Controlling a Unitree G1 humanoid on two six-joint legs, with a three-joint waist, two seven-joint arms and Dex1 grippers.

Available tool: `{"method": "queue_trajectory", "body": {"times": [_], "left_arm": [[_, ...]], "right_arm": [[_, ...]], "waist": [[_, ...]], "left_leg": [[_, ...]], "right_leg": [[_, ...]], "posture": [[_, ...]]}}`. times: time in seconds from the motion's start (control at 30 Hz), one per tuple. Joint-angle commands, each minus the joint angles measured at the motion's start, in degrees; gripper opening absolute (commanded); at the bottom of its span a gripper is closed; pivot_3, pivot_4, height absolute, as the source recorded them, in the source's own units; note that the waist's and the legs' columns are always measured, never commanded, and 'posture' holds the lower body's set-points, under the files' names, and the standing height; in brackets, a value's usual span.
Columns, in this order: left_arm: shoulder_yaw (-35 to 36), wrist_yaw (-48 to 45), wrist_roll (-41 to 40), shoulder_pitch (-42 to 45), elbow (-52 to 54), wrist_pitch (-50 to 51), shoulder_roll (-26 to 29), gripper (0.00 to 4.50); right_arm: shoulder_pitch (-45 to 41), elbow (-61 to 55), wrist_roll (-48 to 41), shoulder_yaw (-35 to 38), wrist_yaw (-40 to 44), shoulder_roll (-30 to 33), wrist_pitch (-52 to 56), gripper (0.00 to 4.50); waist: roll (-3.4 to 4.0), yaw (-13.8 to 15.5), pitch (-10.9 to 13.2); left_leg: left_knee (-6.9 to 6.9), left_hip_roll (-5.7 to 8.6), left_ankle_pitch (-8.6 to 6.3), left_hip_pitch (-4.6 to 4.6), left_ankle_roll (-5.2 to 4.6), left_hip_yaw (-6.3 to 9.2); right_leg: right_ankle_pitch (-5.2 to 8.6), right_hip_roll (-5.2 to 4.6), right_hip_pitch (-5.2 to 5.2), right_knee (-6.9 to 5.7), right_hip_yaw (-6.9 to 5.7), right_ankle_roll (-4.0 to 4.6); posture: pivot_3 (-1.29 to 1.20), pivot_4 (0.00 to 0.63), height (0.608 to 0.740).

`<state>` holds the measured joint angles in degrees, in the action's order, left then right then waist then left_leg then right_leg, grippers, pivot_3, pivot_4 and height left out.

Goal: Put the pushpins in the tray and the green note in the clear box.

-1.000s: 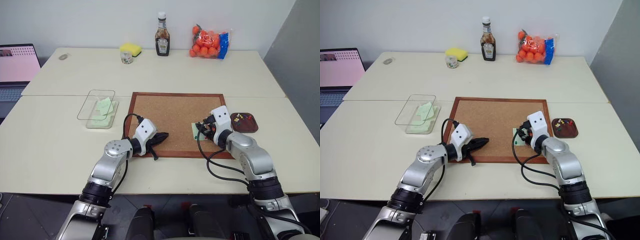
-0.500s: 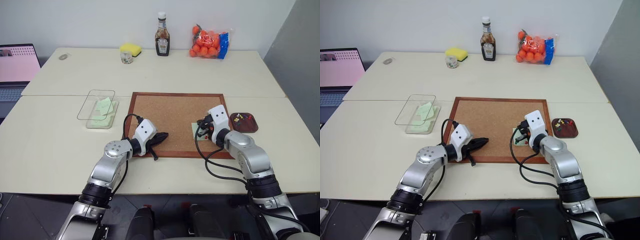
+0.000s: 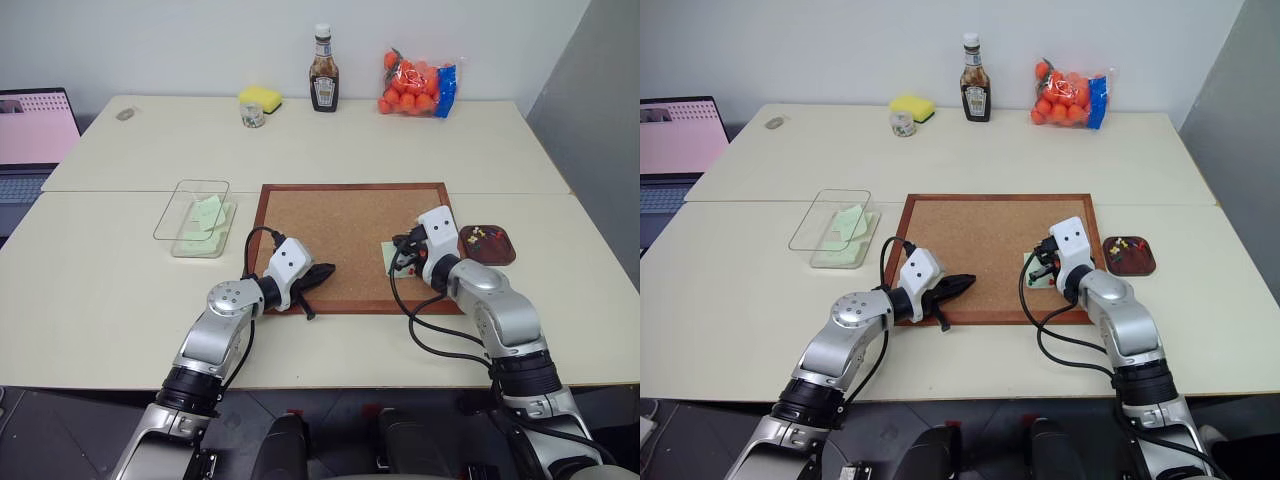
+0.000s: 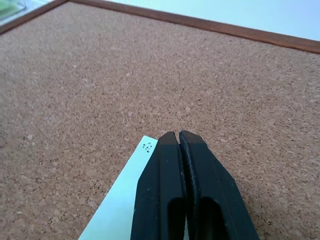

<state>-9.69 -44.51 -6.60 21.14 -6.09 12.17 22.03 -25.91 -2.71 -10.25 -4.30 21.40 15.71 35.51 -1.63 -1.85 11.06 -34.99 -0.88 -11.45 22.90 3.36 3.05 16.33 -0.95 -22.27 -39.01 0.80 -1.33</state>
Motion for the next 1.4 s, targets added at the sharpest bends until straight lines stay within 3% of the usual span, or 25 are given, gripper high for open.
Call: {"method": "queue_trajectory", "body": {"times": [0.03, 0.3, 0.6, 0.8, 1.1, 1.4], "left_arm": [[-1.53, -0.64, 0.69, -1.21, 0.91, 0.99, 0.36, 0.0], [-1.74, -0.87, 0.63, -1.18, 1.03, 1.23, 0.24, 0.0], [-2.12, -3.95, -1.31, -1.94, 2.43, 0.62, 0.52, 0.0], [-1.97, -5.06, -0.76, -1.26, 1.54, -0.44, 0.79, 0.0], [-0.32, -6.41, 0.18, 1.49, -2.33, -3.04, 2.55, 0.0], [0.07, -6.11, 0.46, 3.1, -5.74, -6.02, 3.21, 0.0]], "right_arm": [[-1.74, -6.16, -1.3, 2.24, 0.33, 0.08, -2.43, 0.0], [-0.22, -10.13, -2.13, 4.56, 0.26, 1.2, -0.86, 0.0], [8.17, -17.44, -4.29, 16.11, -0.8, 9.22, 3.89, 0.0], [10.25, -14.06, -1.84, 18.79, -3.65, 12.23, 3.07, 0.0], [6.47, -2.55, 0.98, 17.52, -4.19, 13.31, -1.56, 0.0], [5.64, -0.08, 1.13, 17.08, -4.19, 13.33, -3.1, 0.0]], "waist": [[0.01, -0.02, 0.0], [0.01, 0.04, 0.0], [0.01, 0.3, -0.01], [0.02, -0.03, -0.01], [0.02, 0.02, -0.01], [0.02, 0.03, -0.01]], "left_leg": [[0.0, 0.0, 0.0, 0.0, 0.0, -0.01], [0.0, 0.0, 0.0, 0.0, 0.0, 0.0], [0.0, 0.09, -0.03, 0.03, -0.06, -0.04], [0.0, 0.06, -0.04, -0.02, -0.07, -0.07], [0.0, 0.08, -0.04, -0.01, -0.07, -0.12], [0.0, 0.06, -0.04, -0.01, -0.08, -0.1]], "right_leg": [[0.0, 0.0, -0.01, 0.0, 0.01, 0.0], [0.0, 0.0, 0.0, 0.0, 0.0, 0.0], [0.01, -0.1, 0.02, 0.05, 0.03, -0.01], [0.0, -0.08, 0.01, 0.02, 0.04, -0.02], [0.0, -0.06, 0.01, 0.03, 0.04, -0.02], [0.0, -0.05, 0.01, 0.02, 0.04, -0.02]], "posture": [[0.0, 0.15, 0.74], [0.0, 0.15, 0.74], [0.0, 0.15, 0.74], [0.0, 0.15, 0.74], [0.0, 0.15, 0.74], [0.0, 0.15, 0.74]]}}
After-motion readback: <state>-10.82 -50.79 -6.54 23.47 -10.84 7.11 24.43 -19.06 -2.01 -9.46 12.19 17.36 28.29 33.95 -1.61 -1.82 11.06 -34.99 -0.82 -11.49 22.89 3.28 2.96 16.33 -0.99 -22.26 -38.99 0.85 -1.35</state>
